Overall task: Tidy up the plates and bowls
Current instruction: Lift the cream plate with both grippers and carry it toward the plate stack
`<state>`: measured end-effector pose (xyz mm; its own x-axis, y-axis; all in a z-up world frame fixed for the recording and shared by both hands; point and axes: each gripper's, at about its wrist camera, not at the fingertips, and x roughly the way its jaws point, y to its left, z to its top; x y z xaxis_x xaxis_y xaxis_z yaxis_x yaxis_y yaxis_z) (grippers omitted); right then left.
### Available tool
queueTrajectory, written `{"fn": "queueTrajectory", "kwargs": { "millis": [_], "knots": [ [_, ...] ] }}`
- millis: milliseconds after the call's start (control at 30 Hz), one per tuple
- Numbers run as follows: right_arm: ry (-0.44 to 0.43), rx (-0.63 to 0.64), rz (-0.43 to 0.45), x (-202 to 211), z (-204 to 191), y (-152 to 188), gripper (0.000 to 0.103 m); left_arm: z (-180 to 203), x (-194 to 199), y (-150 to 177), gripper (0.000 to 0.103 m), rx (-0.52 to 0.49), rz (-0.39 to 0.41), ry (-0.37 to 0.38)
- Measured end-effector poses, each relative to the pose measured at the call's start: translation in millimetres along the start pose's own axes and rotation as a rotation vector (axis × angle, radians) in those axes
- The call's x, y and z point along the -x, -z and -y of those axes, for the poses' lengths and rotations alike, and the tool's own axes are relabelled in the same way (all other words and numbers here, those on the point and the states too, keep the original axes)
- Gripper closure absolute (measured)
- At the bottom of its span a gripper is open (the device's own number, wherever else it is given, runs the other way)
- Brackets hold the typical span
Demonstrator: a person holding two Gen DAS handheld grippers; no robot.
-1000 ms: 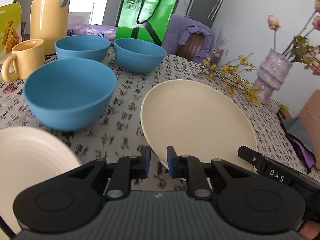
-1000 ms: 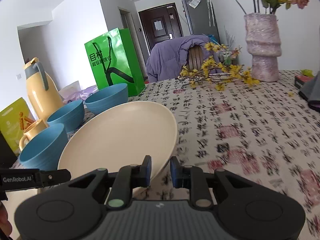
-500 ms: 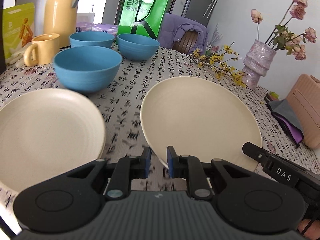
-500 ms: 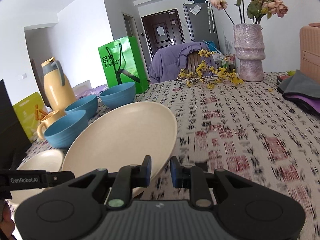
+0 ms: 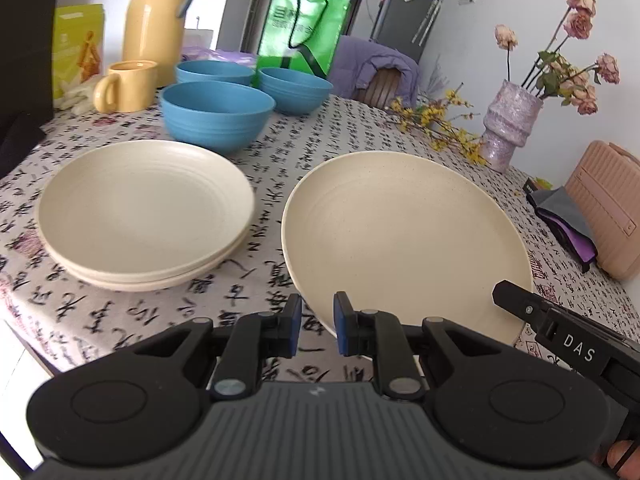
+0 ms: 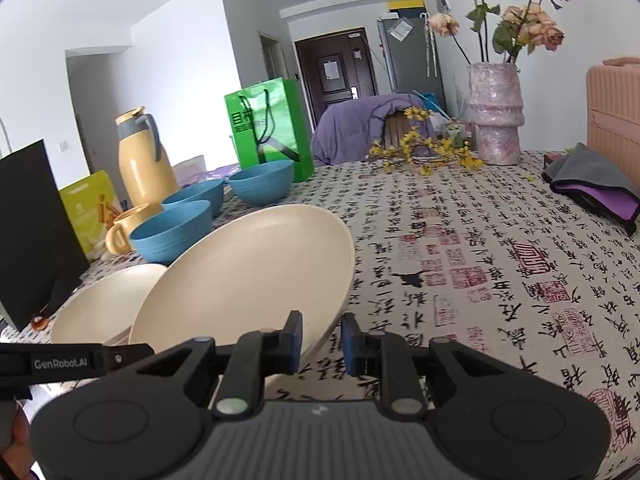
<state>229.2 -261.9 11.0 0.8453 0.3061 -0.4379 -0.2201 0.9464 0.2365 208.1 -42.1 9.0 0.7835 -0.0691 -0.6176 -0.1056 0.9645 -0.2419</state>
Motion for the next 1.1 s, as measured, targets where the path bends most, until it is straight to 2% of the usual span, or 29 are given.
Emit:
{"fn": "queueTrajectory", "kwargs": {
  "millis": [300,833,1100],
  "knots": [
    [-0.052,0.072,-0.006,-5,-38,-4,0.083,-31,30,1,0.086,0.052,0.096,-0.052],
    [-0.176,0.217,-0.083,-61,-131,-12,0.083,-121,39,-15,0.086,0.214,0.137,-0.163],
    [-0.198,0.257,-0.107,-90,-163,-20,0.082,-149,35,-31,0.086,0.239,0.149,-0.191]
  ]
}}
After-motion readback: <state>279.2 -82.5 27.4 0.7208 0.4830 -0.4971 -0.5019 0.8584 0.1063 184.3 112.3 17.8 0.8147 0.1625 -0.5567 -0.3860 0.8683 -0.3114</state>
